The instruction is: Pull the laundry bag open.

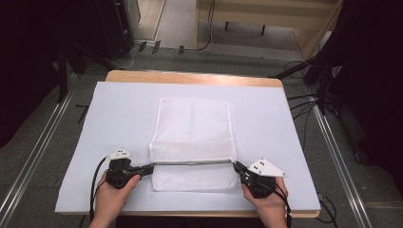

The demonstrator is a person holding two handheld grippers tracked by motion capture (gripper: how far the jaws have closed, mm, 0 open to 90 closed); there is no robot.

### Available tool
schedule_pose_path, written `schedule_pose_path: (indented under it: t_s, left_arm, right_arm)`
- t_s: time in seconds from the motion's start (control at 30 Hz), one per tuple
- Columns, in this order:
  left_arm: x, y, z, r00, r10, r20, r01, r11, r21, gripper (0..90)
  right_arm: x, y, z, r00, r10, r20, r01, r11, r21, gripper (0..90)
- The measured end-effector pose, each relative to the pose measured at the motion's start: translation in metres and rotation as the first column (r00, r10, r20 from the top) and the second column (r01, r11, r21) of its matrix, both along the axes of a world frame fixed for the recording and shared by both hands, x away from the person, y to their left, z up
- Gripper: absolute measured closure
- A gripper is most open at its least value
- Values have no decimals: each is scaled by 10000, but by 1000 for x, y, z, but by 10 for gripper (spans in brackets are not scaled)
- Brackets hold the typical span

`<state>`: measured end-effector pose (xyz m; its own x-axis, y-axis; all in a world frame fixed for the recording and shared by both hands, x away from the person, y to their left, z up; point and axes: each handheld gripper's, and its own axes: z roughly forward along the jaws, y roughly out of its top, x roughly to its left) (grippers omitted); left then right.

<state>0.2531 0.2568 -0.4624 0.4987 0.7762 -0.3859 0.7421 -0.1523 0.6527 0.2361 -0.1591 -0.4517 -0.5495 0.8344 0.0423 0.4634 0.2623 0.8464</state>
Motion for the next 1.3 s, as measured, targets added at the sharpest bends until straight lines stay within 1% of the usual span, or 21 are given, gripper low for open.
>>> schedule_pose_path:
  t_s: [0.03,0.13,0.2,0.27,0.3,0.37,0.43,0.47,0.5,0.6,0.63,0.67,0.7,0.73,0.8,0.83,0.9,0.97,1.03,1.23,1.3]
  left_arm:
    - [-1,4,-1,10000,54,5,-55,9998,181,873]
    - [-2,10,-3,9998,96,-156,-96,9999,-37,873]
    - [-3,12,-3,9998,137,-108,-137,9999,32,872]
    - [-4,14,-2,9998,107,146,-105,9998,-158,861]
    - [-5,16,-1,9987,200,471,-190,9996,-216,821]
    - [-6,21,1,9938,588,947,-541,9972,-509,601]
    - [-6,25,3,9884,920,1205,-819,9929,-859,438]
    - [-7,26,4,9856,1049,1325,-935,9916,-895,438]
    - [-8,27,5,9781,1213,1691,-1093,9909,-787,417]
    - [-9,27,7,9687,1460,2008,-1353,9886,-662,311]
    - [-9,27,7,9661,1520,2088,-1423,9880,-609,245]
    - [-9,27,8,9632,1598,2163,-1514,9869,-550,245]
    - [-9,27,9,9597,1690,2244,-1592,9853,-613,185]
    - [-10,28,9,9578,1737,2289,-1625,9844,-672,185]
    - [-10,30,12,9511,1852,2472,-1714,9822,-766,139]
    - [-11,31,13,9501,1799,2549,-1685,9835,-660,138]
    - [-11,33,14,9473,1859,2610,-1735,9823,-699,137]
    - [-12,38,15,9441,1883,2707,-1679,9810,-971,136]
    - [-13,40,16,9401,1955,2792,-1742,9797,-996,134]
    - [-12,45,15,9361,2021,2878,-1933,9794,-590,131]
    - [-12,46,14,9344,2030,2927,-1954,9792,-553,127]
  right_arm:
    - [0,-1,0,10000,-12,17,12,10000,-25,884]
    - [0,-1,0,10000,37,-16,-37,10000,6,884]
    - [-1,1,0,9999,114,-11,-114,9999,-47,884]
    - [-2,3,0,10000,100,-8,-100,9999,-50,884]
    - [-2,3,0,10000,83,-9,-84,9999,-56,884]
    - [-1,1,0,10000,68,-40,-67,9999,74,884]
    - [-2,-1,-1,9997,198,-106,-196,9995,229,883]
    - [-2,-1,-1,9997,198,-106,-196,9995,229,883]
    - [-2,-1,-1,9996,253,-111,-251,9994,243,882]
    - [-2,-1,-1,9991,396,-145,-392,9988,293,877]
    - [-2,-3,-2,9987,441,-263,-428,9980,466,828]
    - [-2,-3,-2,9987,441,-263,-428,9980,466,828]
    - [-1,-4,-2,9990,376,-249,-360,9975,603,638]
    - [-1,-4,-2,9990,376,-249,-360,9975,603,638]
    - [0,-7,-2,9991,332,-253,-314,9970,709,474]
    - [0,-9,-1,9994,246,-243,-229,9976,656,442]
    - [1,-13,0,9998,107,-188,-92,9971,750,390]
    - [2,-18,1,9999,22,-127,-11,9964,850,357]
    - [4,-24,2,9999,-108,-27,110,9961,881,324]
    - [10,-45,4,9992,-403,-51,407,9913,1256,248]
    - [10,-47,4,9990,-448,-42,450,9912,1246,233]
